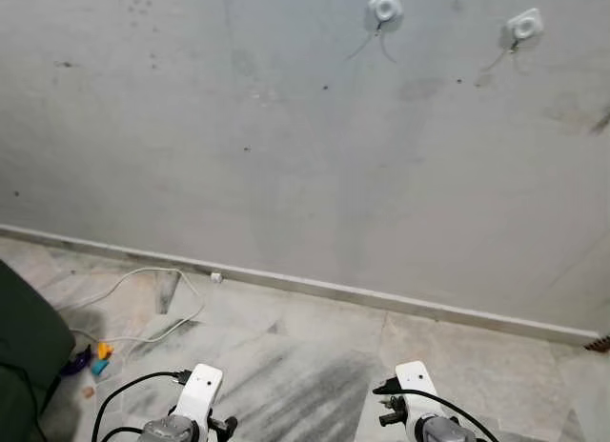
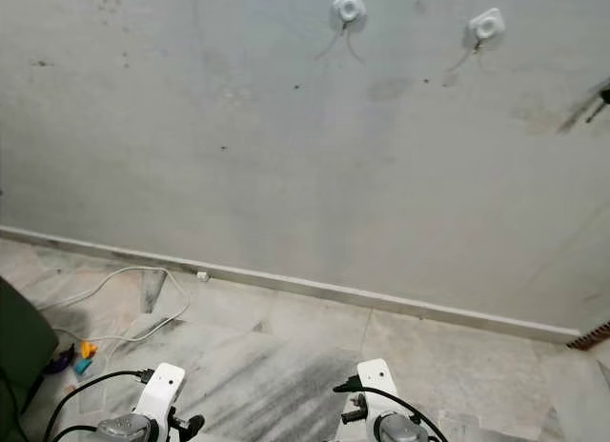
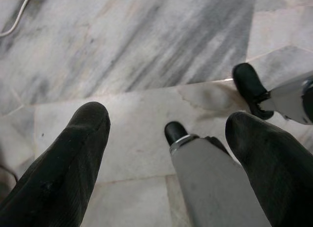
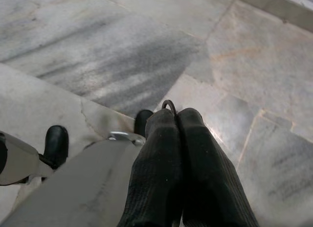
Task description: Hang keys on a hook
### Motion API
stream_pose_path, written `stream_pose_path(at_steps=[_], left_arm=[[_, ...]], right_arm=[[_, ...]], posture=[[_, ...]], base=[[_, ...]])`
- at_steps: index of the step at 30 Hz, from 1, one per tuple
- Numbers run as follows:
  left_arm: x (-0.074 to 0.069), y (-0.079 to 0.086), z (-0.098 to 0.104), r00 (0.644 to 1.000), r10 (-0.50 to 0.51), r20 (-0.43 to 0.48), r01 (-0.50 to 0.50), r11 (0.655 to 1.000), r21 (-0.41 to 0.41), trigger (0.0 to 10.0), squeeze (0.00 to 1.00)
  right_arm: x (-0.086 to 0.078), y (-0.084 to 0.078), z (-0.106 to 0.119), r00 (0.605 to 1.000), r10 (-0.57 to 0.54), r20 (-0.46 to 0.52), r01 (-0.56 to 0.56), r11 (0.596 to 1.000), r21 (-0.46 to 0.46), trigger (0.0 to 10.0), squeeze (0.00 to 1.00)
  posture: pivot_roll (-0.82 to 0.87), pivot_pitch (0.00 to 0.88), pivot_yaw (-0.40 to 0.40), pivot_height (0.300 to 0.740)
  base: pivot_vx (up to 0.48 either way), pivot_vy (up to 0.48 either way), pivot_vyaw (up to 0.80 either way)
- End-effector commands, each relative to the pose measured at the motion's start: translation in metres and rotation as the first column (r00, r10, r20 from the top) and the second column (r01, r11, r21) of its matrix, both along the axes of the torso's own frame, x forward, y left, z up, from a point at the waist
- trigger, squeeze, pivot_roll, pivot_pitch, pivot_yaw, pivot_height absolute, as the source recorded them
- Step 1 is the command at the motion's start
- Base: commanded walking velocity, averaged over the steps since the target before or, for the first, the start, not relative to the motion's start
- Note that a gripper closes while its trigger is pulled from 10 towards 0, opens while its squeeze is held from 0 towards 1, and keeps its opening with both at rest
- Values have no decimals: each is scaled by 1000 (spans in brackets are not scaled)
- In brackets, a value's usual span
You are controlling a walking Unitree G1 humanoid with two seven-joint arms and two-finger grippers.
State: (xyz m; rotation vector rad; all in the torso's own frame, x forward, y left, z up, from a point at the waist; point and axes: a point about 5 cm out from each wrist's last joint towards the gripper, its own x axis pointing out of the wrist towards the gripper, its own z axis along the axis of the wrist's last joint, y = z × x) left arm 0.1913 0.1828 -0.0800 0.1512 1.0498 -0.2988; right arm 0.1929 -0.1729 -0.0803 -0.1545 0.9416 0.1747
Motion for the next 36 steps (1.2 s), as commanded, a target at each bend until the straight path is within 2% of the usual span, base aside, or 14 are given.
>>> stream_pose_path(at_steps=[1, 25, 36], left_arm=[[1, 3, 1, 1000, -2, -5, 2, 1000, 1, 10000, 0], [1, 5, 1, 1000, 0, -6, 0, 1000, 2, 10000, 0], [2, 10, 2, 1000, 23, 12, -24, 999, 47, 10000, 0]], right_arm=[[-2, 1, -1, 1000, -1, -12, 1, 1000, 5, 10000, 0], [-5, 1, -2, 1000, 8, -17, -8, 1000, 1, 10000, 0], [-5, 2, -3, 1000, 23, -17, -23, 1000, -1, 10000, 0]], posture=[[-49, 83, 27, 740], [-46, 86, 26, 740], [-40, 90, 17, 740]], base=[[0, 0, -800], [0, 0, -795], [0, 0, -76]])
